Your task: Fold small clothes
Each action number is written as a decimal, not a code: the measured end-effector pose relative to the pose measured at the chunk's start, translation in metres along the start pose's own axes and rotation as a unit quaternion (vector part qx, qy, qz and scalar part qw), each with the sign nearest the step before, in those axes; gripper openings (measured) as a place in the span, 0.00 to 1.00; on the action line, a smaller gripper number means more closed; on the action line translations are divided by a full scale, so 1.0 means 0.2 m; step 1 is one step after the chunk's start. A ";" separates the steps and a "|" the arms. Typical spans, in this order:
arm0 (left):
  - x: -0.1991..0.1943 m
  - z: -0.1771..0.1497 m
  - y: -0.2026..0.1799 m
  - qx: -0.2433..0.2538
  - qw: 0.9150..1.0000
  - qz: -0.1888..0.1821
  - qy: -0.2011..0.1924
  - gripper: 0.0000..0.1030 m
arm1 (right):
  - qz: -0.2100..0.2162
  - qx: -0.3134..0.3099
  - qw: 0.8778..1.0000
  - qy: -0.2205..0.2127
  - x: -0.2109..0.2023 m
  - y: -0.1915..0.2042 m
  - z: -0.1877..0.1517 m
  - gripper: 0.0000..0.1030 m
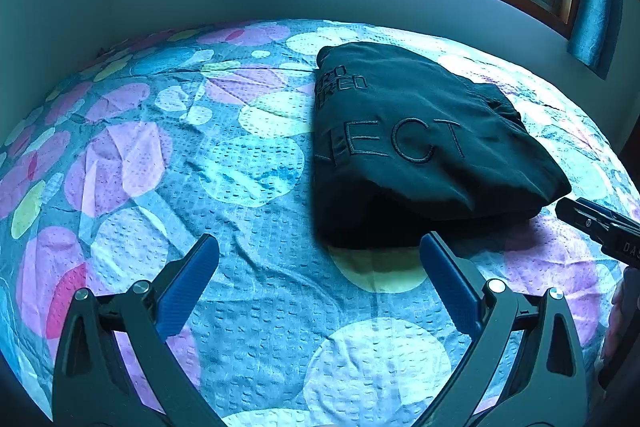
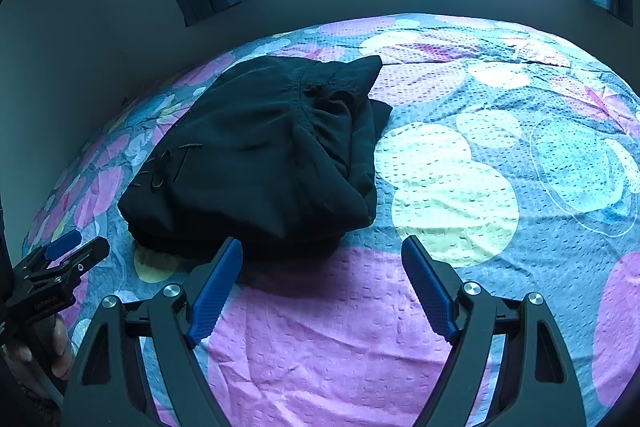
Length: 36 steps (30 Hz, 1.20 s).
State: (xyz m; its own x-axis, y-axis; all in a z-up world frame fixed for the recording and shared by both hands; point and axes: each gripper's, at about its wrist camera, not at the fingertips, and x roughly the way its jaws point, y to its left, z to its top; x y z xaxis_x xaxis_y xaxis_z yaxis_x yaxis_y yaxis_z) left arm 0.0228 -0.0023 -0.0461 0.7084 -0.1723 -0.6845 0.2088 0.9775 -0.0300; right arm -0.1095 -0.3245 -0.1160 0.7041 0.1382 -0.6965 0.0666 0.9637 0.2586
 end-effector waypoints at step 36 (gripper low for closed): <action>-0.07 0.01 0.00 -0.003 0.999 -0.047 -0.026 0.98 | 0.013 -0.009 1.000 0.021 0.05 0.00 -0.01 0.78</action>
State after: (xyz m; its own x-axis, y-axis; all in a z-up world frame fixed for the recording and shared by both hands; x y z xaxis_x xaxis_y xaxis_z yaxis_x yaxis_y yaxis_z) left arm 0.0130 -0.0001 -0.0351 0.7202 -0.2686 -0.6397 0.2722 0.9575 -0.0956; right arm -0.1032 -0.3234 -0.1250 0.6751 0.1730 -0.7171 0.0350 0.9635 0.2654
